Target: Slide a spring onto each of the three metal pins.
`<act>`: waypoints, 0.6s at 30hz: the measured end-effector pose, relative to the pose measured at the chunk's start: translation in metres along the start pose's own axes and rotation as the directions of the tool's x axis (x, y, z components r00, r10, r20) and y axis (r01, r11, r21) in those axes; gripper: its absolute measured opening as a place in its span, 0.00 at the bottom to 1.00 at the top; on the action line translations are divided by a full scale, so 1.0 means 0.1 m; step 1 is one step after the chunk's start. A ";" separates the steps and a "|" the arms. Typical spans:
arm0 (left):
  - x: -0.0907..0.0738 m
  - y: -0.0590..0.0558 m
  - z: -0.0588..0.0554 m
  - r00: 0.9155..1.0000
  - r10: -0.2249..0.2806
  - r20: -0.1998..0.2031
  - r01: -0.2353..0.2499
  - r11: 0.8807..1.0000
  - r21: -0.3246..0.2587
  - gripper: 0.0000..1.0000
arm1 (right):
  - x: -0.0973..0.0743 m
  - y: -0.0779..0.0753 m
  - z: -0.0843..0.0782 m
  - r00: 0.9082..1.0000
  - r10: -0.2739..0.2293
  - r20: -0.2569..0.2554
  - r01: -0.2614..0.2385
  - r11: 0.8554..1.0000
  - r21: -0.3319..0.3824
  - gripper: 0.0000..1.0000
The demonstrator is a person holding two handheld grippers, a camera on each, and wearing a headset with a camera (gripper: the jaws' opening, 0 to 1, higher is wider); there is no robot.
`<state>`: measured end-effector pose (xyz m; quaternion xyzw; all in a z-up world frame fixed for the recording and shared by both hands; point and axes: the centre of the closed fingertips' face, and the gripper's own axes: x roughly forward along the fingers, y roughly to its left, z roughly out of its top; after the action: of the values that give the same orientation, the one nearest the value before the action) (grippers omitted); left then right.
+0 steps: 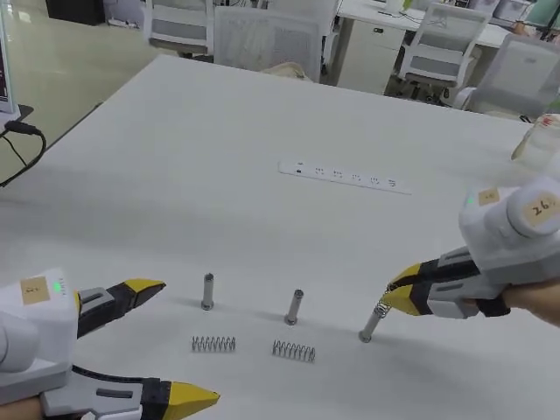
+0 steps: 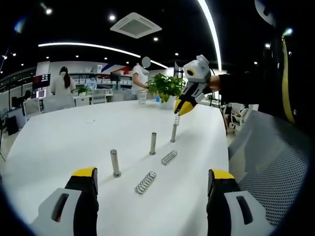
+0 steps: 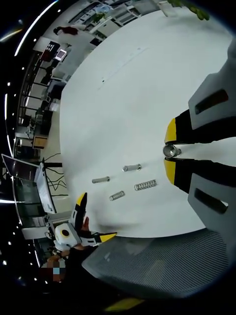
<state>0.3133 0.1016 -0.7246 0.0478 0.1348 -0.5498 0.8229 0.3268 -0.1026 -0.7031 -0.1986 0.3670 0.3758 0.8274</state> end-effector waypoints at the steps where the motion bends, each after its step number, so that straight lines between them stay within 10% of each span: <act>1: 0.00 0.00 0.00 1.000 -0.001 0.001 0.001 1.000 0.000 0.90 | 0.00 -0.01 0.00 1.000 -0.001 0.002 0.001 1.000 0.001 0.08; 18: 0.00 -0.02 0.00 1.000 -0.009 -0.005 0.009 1.000 -0.002 0.87 | 0.10 -0.04 -0.09 1.000 0.004 -0.005 -0.004 1.000 0.015 0.08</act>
<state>0.3113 0.1012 -0.7245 0.0479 0.1377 -0.5532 0.8202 0.3300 -0.1053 -0.7166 -0.1924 0.3721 0.3741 0.8274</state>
